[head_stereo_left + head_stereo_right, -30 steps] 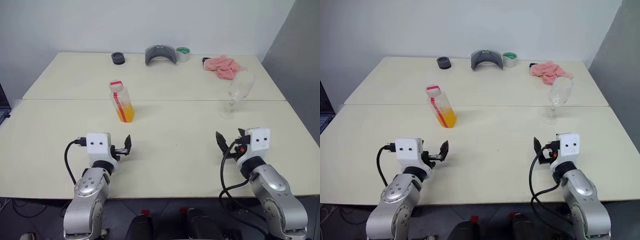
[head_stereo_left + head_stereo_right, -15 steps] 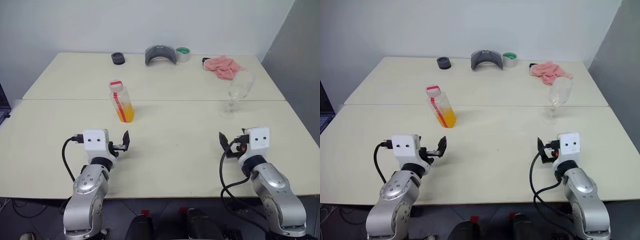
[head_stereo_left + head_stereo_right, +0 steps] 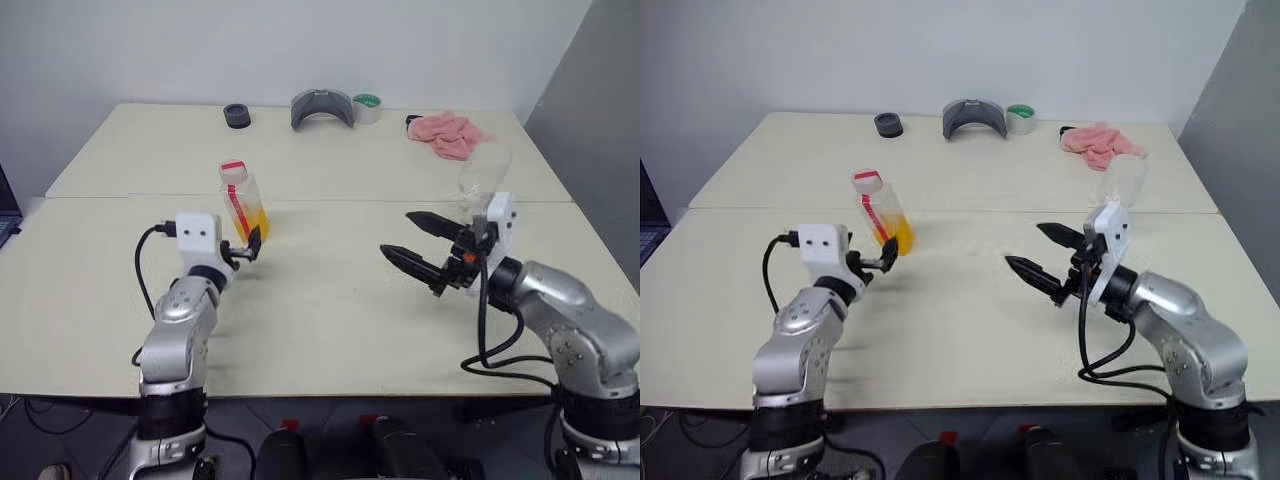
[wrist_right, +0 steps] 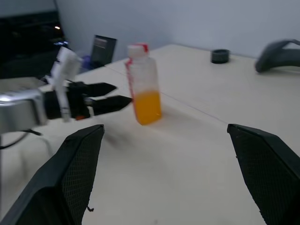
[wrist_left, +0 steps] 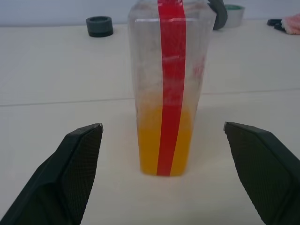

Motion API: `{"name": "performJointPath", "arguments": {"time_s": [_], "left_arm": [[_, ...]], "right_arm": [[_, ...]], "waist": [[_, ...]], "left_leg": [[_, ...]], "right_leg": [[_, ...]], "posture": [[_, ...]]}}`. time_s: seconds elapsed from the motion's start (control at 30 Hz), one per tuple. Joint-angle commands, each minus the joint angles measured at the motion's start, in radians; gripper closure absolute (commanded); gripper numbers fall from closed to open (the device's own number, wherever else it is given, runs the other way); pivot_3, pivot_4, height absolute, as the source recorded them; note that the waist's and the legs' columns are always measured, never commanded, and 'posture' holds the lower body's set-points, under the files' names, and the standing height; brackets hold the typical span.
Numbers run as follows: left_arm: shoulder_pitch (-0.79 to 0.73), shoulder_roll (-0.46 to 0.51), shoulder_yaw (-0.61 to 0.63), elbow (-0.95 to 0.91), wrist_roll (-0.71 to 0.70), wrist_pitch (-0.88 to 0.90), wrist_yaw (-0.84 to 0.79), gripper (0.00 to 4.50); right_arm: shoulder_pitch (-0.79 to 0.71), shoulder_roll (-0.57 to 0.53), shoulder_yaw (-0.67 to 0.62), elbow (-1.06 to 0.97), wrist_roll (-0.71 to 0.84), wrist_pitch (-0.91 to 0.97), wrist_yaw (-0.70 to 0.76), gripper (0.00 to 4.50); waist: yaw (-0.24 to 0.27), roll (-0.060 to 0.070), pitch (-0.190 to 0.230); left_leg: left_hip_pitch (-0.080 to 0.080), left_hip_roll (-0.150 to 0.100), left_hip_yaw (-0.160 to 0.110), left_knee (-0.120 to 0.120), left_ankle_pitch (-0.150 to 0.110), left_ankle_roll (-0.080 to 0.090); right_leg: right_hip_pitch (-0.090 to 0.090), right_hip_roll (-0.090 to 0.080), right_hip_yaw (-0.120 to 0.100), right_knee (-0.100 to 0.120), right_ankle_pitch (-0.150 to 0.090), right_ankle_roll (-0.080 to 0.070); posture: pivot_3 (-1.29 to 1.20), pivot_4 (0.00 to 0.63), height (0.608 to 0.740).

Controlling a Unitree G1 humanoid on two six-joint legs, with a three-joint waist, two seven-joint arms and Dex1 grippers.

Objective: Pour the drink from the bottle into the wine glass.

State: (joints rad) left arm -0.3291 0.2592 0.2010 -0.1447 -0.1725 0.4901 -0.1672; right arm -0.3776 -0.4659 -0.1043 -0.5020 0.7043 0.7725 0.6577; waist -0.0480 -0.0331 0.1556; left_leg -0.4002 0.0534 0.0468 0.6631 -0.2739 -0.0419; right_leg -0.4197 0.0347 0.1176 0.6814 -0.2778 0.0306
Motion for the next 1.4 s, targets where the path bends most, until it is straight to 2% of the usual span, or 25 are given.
{"name": "performJointPath", "arguments": {"time_s": [0.03,0.5,1.07,1.27,1.4], "left_arm": [[-0.042,-0.005,-0.02,0.028,0.004,-0.043,-0.006,0.02],[-0.191,0.04,-0.027,0.225,0.005,-0.145,-0.049,0.02],[-0.421,0.053,-0.042,0.576,0.032,-0.331,-0.091,0.02],[-0.452,0.045,-0.047,0.632,0.034,-0.361,-0.105,0.02],[-0.441,0.031,-0.053,0.601,0.026,-0.351,-0.12,0.02]], "right_arm": [[-0.048,-0.007,-0.005,-0.018,0.102,0.05,0.017,0.0],[-0.043,-0.028,0.002,-0.025,0.104,0.03,-0.009,0.0],[-0.048,-0.023,0.002,-0.06,0.123,0.026,-0.076,0.0],[-0.037,-0.017,0.008,-0.065,0.117,0.016,-0.081,0.0],[-0.033,-0.017,0.008,-0.066,0.118,0.015,-0.082,0.0]], "waist": [[0.0,0.0,0.0],[0.011,0.0,0.0],[0.016,0.0,0.0],[0.016,0.0,0.0],[0.017,0.0,0.0]], "left_leg": [[0.0,-0.001,-0.001,0.0,0.0,0.0],[-0.004,-0.006,-0.011,0.001,0.0,0.0],[-0.011,-0.007,-0.019,0.004,0.0,0.0],[-0.013,-0.007,-0.021,0.005,0.0,0.0],[-0.015,-0.007,-0.021,0.008,0.0,0.0]], "right_leg": [[0.0,-0.001,0.0,0.0,0.0,0.0],[0.001,-0.004,-0.005,0.0,0.0,0.0],[0.0,-0.007,-0.017,0.0,0.0,0.0],[-0.001,-0.007,-0.019,0.0,0.0,0.0],[-0.001,-0.007,-0.02,0.0,0.0,0.0]], "posture": [[0.0,0.15,0.74],[0.0,0.15,0.74],[0.0,0.15,0.74],[0.0,0.15,0.74],[0.0,0.15,0.74]]}}
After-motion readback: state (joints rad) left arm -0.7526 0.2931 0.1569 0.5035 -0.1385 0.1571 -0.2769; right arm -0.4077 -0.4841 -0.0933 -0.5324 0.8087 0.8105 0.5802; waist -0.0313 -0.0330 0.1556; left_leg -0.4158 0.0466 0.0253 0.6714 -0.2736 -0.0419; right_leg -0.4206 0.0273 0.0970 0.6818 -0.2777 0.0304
